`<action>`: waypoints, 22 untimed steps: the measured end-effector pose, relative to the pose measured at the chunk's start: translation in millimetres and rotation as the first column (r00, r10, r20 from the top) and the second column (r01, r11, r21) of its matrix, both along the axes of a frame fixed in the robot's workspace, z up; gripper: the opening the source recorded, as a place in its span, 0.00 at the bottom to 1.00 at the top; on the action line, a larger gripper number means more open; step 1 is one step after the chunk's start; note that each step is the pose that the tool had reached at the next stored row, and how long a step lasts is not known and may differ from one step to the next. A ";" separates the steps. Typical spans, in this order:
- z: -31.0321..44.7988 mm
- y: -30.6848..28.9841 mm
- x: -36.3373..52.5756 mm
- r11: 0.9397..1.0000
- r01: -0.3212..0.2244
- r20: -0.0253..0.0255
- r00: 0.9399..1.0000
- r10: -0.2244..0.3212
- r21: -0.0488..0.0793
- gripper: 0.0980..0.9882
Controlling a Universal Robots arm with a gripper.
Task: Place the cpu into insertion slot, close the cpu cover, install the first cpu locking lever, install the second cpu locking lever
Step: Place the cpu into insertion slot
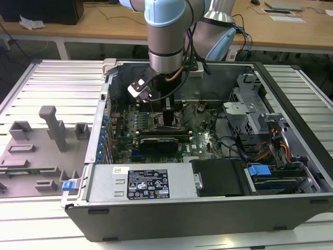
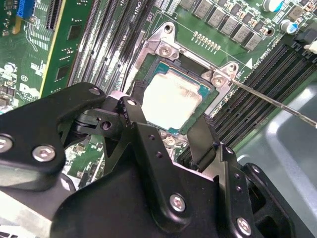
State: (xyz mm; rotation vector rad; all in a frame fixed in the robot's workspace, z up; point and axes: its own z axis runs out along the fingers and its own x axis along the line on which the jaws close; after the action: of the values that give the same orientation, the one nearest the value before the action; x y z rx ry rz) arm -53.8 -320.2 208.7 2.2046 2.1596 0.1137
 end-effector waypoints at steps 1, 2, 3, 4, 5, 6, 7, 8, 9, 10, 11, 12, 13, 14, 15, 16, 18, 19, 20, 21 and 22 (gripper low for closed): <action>0.0 0.0 0.0 1.000 0.000 0.000 1.000 0.000 0.000 0.58; 0.1 0.0 0.0 1.000 0.000 0.000 1.000 0.000 0.000 0.58; 0.1 -0.1 -0.1 1.000 0.000 0.000 1.000 0.000 0.000 0.58; 0.2 -0.1 -0.1 1.000 0.000 0.000 1.000 0.000 0.000 0.58; 0.2 -0.1 -0.1 1.000 0.000 0.000 1.000 0.000 0.000 0.58; 0.2 -0.1 -0.1 1.000 0.000 0.000 1.000 0.000 0.000 0.58; 0.2 -0.1 -0.1 1.000 0.000 0.000 1.000 0.000 0.000 0.58; 0.2 -0.1 -0.1 1.000 0.000 0.000 1.000 0.000 0.000 0.58; 0.2 -0.1 -0.1 1.000 0.000 0.000 1.000 0.000 -0.001 0.57; 0.2 -0.1 -0.1 1.000 0.000 0.000 1.000 0.000 -0.001 0.42; 0.2 -0.1 -0.1 1.000 0.000 0.000 1.000 0.000 -0.001 0.35; 0.2 -0.1 -0.1 1.000 0.000 0.000 1.000 0.000 -0.001 0.35; 0.2 -0.1 -0.1 1.000 0.000 0.000 1.000 0.000 -0.001 0.29; 0.2 -0.1 -0.1 1.000 0.000 0.000 1.000 0.000 -0.001 0.22; 0.2 -0.1 -0.1 1.000 0.000 0.000 1.000 0.000 -0.001 0.15; 0.1 -0.1 -0.1 1.000 0.000 0.000 1.000 0.000 -0.001 0.08; 0.2 -0.1 -0.1 1.000 0.000 0.000 1.000 0.000 -0.001 0.01; 0.2 -0.1 -0.1 1.000 0.000 0.000 1.000 0.000 -0.001 0.01; 0.2 -0.1 -0.1 1.000 0.000 0.000 1.000 0.000 -0.001 0.01; 0.2 -0.1 -0.1 1.000 0.000 0.000 1.000 0.000 -0.001 0.01; 0.2 -0.1 -0.1 1.000 0.000 0.000 1.000 0.000 -0.001 0.01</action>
State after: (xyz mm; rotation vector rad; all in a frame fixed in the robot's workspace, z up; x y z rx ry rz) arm -53.9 -320.3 208.9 2.2041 2.1591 0.1124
